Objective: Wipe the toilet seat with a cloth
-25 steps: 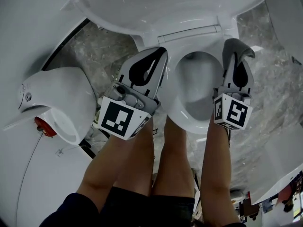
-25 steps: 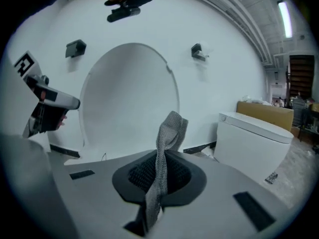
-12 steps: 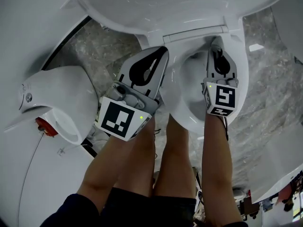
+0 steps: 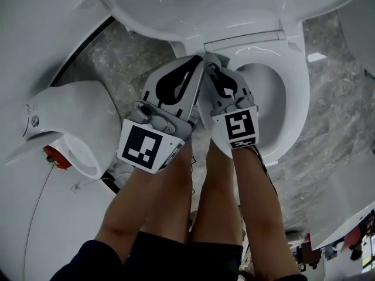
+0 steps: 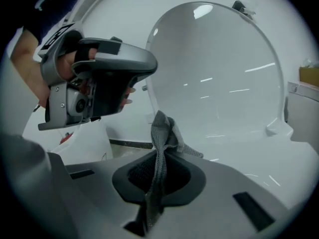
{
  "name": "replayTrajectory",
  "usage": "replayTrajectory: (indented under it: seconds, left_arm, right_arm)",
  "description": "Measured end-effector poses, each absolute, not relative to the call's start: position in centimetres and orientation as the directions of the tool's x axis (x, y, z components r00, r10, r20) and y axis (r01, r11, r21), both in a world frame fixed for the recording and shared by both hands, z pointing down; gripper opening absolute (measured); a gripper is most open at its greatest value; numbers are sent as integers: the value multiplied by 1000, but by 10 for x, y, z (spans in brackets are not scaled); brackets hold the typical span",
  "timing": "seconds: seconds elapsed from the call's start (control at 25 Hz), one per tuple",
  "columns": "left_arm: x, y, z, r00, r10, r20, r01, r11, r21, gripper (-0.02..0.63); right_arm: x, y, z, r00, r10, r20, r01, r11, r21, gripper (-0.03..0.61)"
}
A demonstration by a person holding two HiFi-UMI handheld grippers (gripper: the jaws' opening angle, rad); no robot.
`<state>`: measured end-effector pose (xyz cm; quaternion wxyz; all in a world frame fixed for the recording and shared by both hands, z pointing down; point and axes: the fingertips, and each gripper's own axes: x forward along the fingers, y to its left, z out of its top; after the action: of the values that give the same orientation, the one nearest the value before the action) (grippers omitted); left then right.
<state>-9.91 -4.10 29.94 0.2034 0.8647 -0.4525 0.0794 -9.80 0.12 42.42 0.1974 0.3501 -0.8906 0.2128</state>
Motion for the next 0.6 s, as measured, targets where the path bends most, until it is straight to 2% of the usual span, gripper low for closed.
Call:
replayTrajectory:
  seconds: [0.12, 0.24, 0.52, 0.6]
  left_arm:
    - [-101, -38, 302, 588, -737, 334, -808, -526, 264, 21]
    - [-101, -44, 298, 575, -758, 309, -816, -505, 281, 21]
    - [-102, -40, 302, 588, -742, 322, -808, -519, 278, 21]
    - [-105, -40, 303, 585, -742, 326, -810, -518, 275, 21]
  right_arm:
    - [-98, 3, 425, -694, -510, 509, -675, 706, -213, 31]
    - [-64, -15, 433, -632, -553, 543, -726, 669, -163, 31]
    - [75, -68, 435, -307, -743, 595, -906, 420, 58, 31]
    - [98, -72, 433, -253, -767, 589, -927, 367, 80, 29]
